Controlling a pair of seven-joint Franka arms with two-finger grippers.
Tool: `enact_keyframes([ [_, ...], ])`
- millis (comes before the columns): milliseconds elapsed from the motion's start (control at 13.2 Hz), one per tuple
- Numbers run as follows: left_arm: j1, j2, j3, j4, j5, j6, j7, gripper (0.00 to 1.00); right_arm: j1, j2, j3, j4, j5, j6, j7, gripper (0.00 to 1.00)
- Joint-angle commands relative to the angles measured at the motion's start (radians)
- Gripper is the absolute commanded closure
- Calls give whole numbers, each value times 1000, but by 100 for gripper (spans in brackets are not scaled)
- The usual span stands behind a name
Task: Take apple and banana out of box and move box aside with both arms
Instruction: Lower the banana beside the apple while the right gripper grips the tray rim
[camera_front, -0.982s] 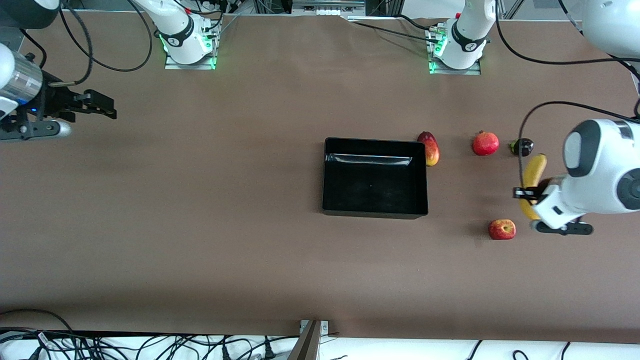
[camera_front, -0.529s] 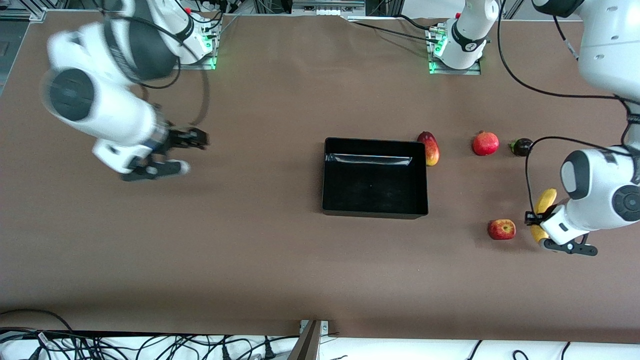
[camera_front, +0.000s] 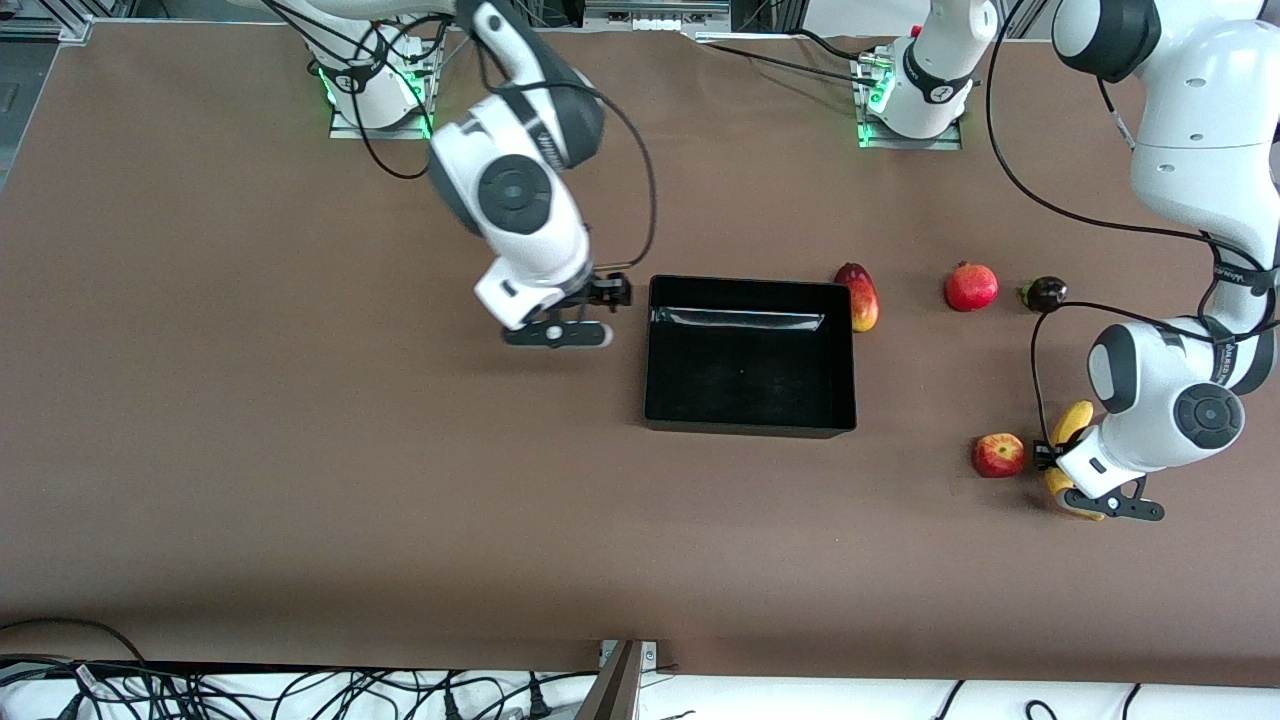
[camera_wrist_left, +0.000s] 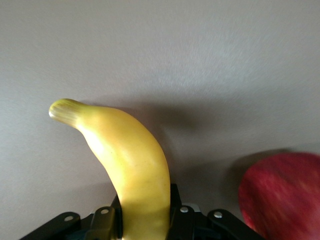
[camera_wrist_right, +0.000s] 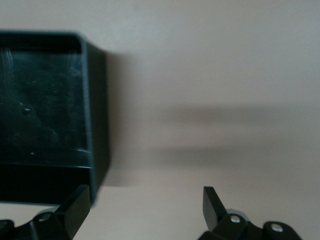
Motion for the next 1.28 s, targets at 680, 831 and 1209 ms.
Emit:
enact_keyframes([
  [680, -4, -100, 6, -16, 42, -103, 3, 0, 90, 206, -11, 29, 15, 321, 68, 96],
  [831, -21, -241, 3, -16, 4, -331, 8, 0, 90, 207, -11, 24, 13, 321, 71, 100],
  [1209, -76, -497, 5, -18, -159, -610, -26, 0, 64, 117, -56, 22, 15, 155, 58, 100],
])
